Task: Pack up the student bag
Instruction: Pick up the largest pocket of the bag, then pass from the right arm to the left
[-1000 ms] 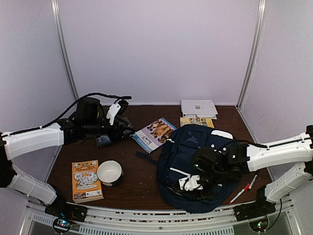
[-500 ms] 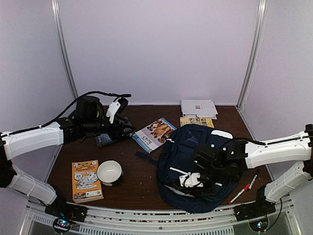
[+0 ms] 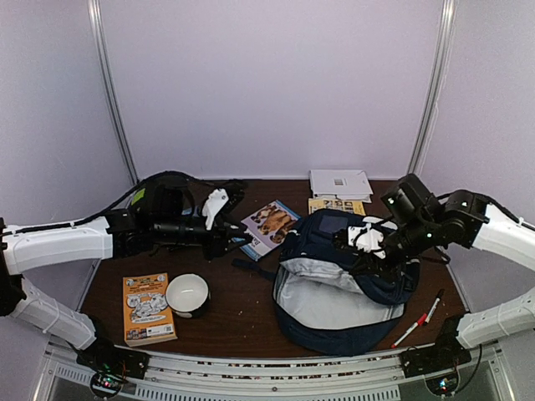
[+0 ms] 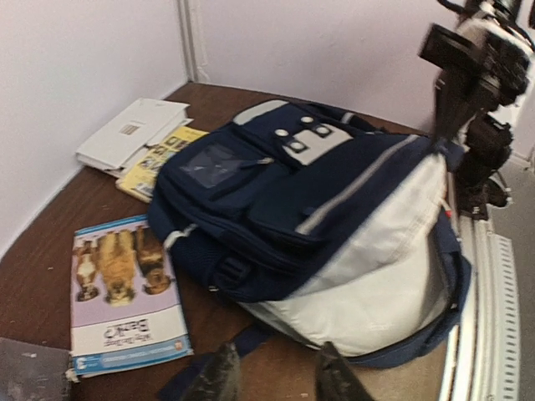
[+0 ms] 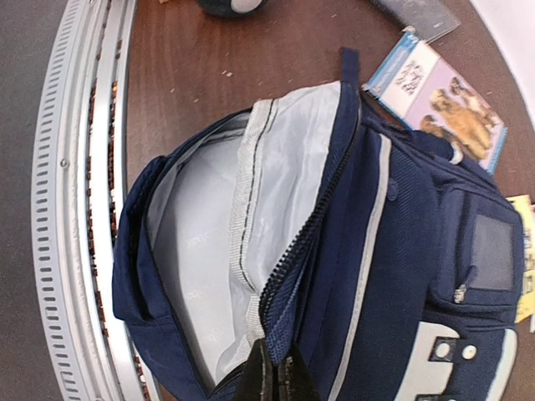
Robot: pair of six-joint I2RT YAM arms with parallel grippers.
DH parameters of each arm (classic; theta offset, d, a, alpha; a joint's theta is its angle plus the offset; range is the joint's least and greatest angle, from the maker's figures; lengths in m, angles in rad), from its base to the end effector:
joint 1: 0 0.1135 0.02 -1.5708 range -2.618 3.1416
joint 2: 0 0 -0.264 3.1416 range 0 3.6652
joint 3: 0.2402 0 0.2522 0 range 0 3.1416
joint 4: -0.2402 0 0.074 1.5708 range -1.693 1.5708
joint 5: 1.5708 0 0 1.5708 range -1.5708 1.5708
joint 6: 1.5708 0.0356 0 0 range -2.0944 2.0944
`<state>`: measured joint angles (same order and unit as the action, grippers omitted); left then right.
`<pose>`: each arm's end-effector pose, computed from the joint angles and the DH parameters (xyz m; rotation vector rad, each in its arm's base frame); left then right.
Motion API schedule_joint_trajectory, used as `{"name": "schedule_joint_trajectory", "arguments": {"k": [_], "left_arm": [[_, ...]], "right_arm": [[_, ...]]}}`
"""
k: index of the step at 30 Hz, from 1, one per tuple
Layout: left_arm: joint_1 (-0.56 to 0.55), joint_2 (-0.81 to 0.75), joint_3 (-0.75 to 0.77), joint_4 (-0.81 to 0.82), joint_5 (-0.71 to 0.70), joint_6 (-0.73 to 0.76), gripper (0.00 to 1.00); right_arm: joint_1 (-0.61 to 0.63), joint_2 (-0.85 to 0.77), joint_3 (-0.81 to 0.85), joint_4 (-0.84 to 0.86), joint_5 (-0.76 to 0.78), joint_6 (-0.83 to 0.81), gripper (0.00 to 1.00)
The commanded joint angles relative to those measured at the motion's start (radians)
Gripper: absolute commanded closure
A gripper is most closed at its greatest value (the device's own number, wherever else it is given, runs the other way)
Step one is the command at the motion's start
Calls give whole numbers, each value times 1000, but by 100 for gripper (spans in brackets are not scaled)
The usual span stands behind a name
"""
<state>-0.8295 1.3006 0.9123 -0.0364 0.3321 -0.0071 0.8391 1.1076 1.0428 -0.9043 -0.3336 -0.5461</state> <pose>0.1920 -0.2270 0.2863 1.0304 1.8041 -0.8577 0.1325 0.1650 0.3050 -1.7263 1.8725 0.5388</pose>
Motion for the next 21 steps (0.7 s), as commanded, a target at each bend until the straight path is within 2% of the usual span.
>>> {"name": "schedule_joint_trajectory", "arguments": {"k": [1, 4, 5, 9, 10, 12, 14, 17, 21], "left_arm": [[-103, 3, 39, 60, -32, 29, 74], [-184, 49, 63, 105, -134, 40, 76], [-212, 67, 80, 120, -209, 47, 73], [-268, 108, 88, 282, -445, 81, 35], [-269, 120, 104, 318, -490, 93, 30], [-269, 162, 152, 348, -547, 144, 28], [-269, 207, 218, 346, -517, 219, 28], [-269, 254, 325, 291, -402, 298, 27], [-269, 318, 459, 164, -239, 369, 28]], "right_arm": [[-67, -49, 172, -60, 85, -67, 100], [-97, -65, 226, -39, 187, -83, 100], [-106, -73, 232, -17, 236, -85, 100], [-118, -97, 239, 54, 449, -161, 100], [-118, -100, 239, 72, 498, -183, 100], [-118, -102, 256, 91, 555, -210, 100], [-118, -107, 288, 56, 496, -213, 100], [-118, -115, 340, -16, 348, -207, 100], [-118, -130, 375, -94, 194, -210, 100]]}}
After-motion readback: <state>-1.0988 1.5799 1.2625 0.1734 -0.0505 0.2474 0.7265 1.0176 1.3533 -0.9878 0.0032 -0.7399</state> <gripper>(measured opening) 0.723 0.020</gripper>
